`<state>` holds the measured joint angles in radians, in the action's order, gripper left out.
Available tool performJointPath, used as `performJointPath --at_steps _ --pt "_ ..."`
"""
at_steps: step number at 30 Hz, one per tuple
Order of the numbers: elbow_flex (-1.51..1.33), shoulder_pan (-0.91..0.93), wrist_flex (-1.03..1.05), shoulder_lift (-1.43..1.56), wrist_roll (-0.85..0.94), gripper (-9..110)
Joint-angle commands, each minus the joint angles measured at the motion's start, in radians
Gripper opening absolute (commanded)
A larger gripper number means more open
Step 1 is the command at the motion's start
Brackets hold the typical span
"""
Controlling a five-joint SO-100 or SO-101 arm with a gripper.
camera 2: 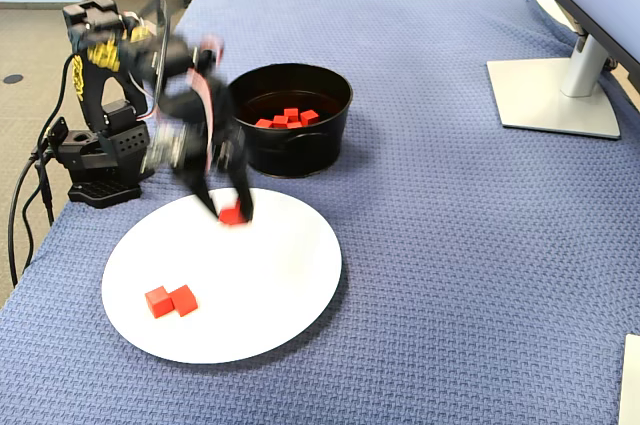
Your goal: Pick up the red cubes from the white plate and place them in the black recipient
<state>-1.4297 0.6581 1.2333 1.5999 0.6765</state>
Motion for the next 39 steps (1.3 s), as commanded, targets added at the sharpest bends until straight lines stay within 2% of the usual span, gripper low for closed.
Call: performJointPath --at_steps 1,6,12,14,15,19,24,31,36,39 --pt "0.040 -0.230 0.091 0.213 -0.207 0" --pt "-0.110 -0.563 0.069 0.368 -0.380 0" --pt "-0.318 -0.862 -0.029 0.486 -0.413 1" --pt "-0.391 -0.928 -0.051 0.492 -0.331 34" --pt "-0.408 -0.937 -0.049 0.492 -0.299 40" --pt "-0.333 -0.798 0.021 0.469 -0.133 48" --pt "-0.255 -0.436 0.006 0.393 0.146 46" --pt "-0.359 -0.040 -0.201 0.270 0.591 45" --pt "-0.420 0.132 -0.282 0.195 0.874 43" --pt "-0.456 0.209 -0.356 0.152 0.983 43"
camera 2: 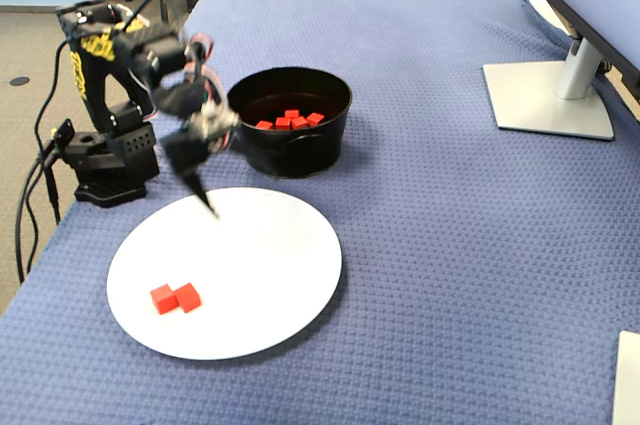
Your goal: Pick up the red cubes from the white plate and place them in the black recipient
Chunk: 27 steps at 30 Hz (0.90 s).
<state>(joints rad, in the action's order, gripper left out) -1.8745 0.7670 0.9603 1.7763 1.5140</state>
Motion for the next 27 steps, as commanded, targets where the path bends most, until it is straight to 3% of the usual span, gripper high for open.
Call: performJointPath --at_steps 1,14,27 --pt "-0.018 0.118 -0.114 -0.038 0.161 43" --pt "-0.055 0.239 -0.259 -0.114 0.301 41" --pt "-0.055 0.255 -0.420 -0.133 0.281 40"
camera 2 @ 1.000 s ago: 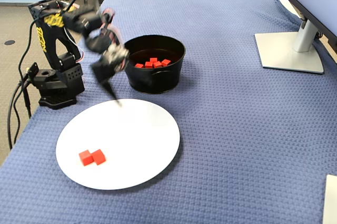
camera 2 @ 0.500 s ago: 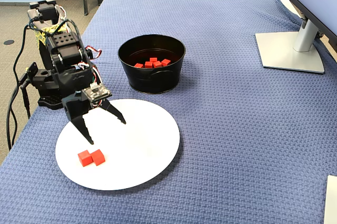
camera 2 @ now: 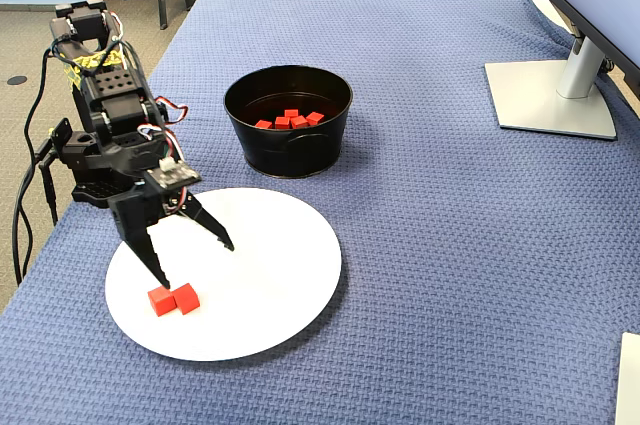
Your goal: Pick up the red cubes from the white plate and place them in the black recipient
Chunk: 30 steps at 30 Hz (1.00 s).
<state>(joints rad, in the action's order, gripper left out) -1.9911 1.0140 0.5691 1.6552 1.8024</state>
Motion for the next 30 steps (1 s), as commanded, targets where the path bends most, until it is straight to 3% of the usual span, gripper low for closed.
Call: performJointPath --at_steps 1,30 --pt "0.078 0.008 -0.009 -0.023 -0.008 40" --pt "0.166 0.014 -0.103 -0.273 -0.058 38"
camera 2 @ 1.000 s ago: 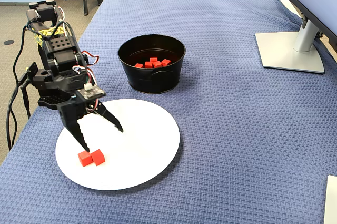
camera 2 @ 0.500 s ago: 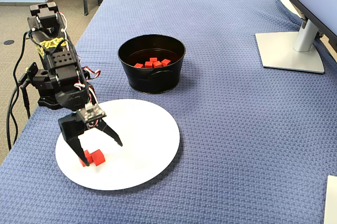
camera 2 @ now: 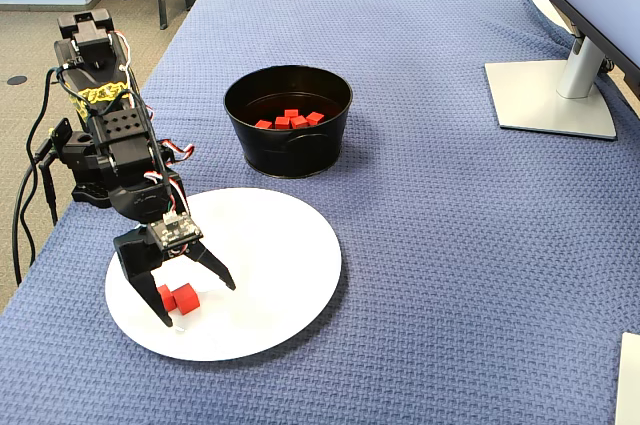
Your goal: Pick up the red cubes from the white plate and place them in the black recipient
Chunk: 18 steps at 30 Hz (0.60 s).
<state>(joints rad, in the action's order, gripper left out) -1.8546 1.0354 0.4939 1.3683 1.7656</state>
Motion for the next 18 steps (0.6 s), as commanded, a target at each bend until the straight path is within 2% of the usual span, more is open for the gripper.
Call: performJointPath --at_steps 1,11,18 --pt "0.015 -0.012 -0.032 0.018 -0.023 38" --pt "-0.137 -0.051 -0.138 0.054 -0.064 37" --pt "-0.147 -0.063 -0.135 0.066 -0.087 37"
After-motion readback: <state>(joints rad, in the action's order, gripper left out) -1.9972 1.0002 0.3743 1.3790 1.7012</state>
